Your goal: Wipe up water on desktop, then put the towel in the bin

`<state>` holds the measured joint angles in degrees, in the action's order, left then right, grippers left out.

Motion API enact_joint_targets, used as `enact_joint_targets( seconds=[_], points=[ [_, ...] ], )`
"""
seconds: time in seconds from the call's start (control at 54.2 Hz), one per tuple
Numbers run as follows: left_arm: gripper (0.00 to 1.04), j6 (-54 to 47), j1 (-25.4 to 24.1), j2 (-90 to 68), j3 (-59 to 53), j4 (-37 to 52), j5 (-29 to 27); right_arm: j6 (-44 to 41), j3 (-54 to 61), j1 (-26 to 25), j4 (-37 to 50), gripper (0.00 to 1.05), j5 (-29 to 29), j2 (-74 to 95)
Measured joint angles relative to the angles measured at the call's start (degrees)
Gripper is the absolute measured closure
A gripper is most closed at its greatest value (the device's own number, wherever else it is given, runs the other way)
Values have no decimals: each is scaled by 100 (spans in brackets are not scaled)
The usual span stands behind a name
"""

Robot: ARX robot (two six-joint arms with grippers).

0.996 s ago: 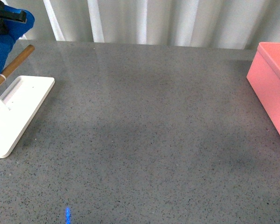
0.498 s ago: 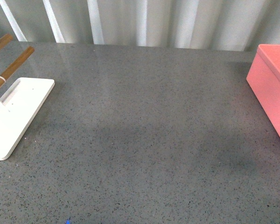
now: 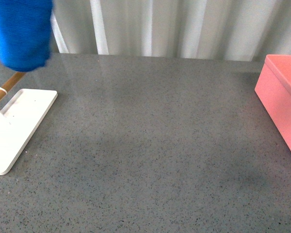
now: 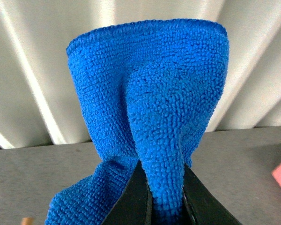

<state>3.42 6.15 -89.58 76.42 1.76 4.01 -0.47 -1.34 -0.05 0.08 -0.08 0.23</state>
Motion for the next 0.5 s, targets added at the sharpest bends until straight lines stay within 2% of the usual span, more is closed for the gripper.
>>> enact_joint_targets(
  seconds=[0.498],
  points=[
    [99, 1333, 1670, 221, -1303, 1176, -269, 0, 0, 0, 0, 7, 0, 0]
  ],
)
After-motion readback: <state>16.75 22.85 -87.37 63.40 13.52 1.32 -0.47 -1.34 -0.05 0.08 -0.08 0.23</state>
